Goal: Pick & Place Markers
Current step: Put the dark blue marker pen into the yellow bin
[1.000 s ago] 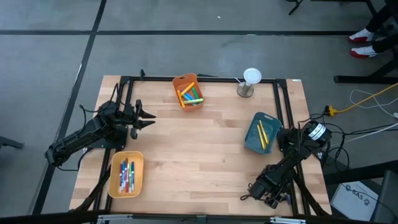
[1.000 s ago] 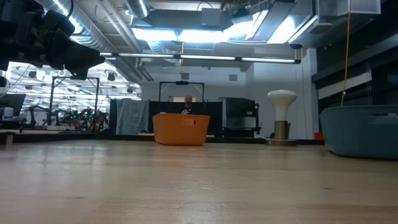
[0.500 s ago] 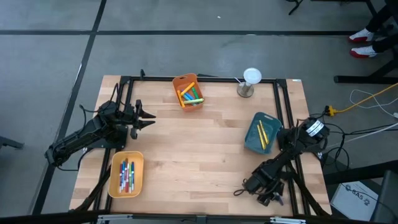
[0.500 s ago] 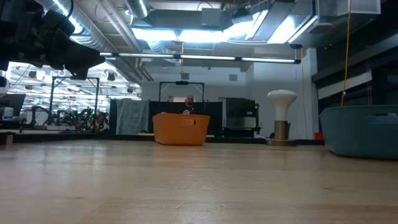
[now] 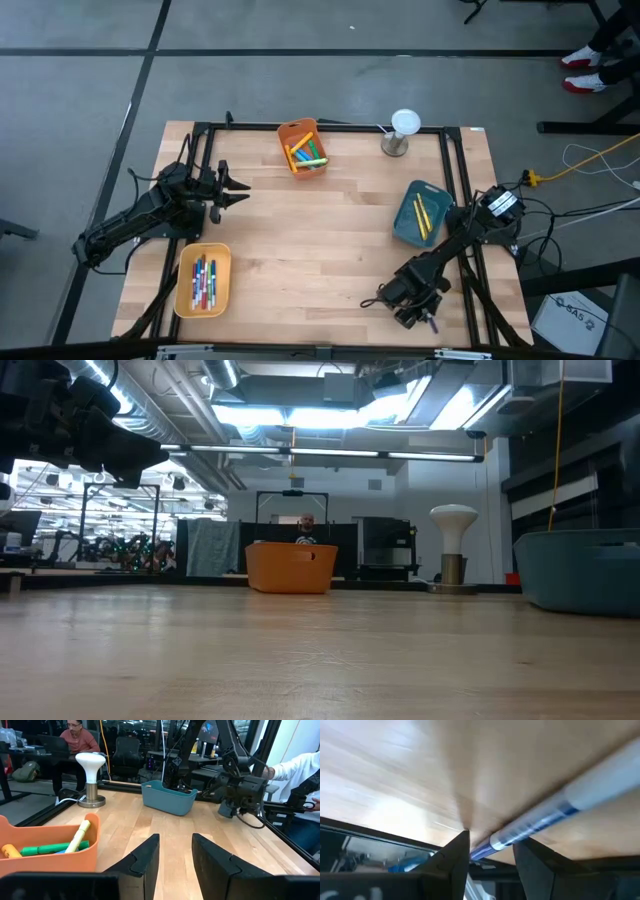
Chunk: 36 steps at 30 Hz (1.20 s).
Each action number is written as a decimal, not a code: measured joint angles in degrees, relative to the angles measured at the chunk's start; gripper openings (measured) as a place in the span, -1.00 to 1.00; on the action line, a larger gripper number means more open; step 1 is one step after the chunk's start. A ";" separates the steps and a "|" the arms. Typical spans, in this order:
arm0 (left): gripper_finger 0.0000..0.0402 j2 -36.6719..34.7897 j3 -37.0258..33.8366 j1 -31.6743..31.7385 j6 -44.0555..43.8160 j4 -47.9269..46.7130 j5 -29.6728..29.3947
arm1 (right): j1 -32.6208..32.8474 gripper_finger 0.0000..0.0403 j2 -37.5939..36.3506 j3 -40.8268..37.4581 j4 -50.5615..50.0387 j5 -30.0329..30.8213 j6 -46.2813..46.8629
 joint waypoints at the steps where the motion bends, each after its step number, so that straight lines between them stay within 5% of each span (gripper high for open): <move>1: -0.46 0.00 0.00 -0.02 0.01 0.00 0.00 | -0.13 -0.26 -0.01 0.73 -0.39 1.29 0.02; 7: -0.46 0.00 0.00 -0.02 0.00 0.00 0.00 | -1.08 -0.26 -0.01 3.66 -2.42 6.41 2.51; 26: -0.45 0.00 0.00 0.00 0.00 0.00 0.02 | -9.97 -0.28 -0.05 4.06 -0.94 8.22 13.54; 36: -0.46 0.00 0.00 0.00 0.00 0.00 0.00 | -11.27 -0.87 -0.05 4.09 -0.31 8.35 13.57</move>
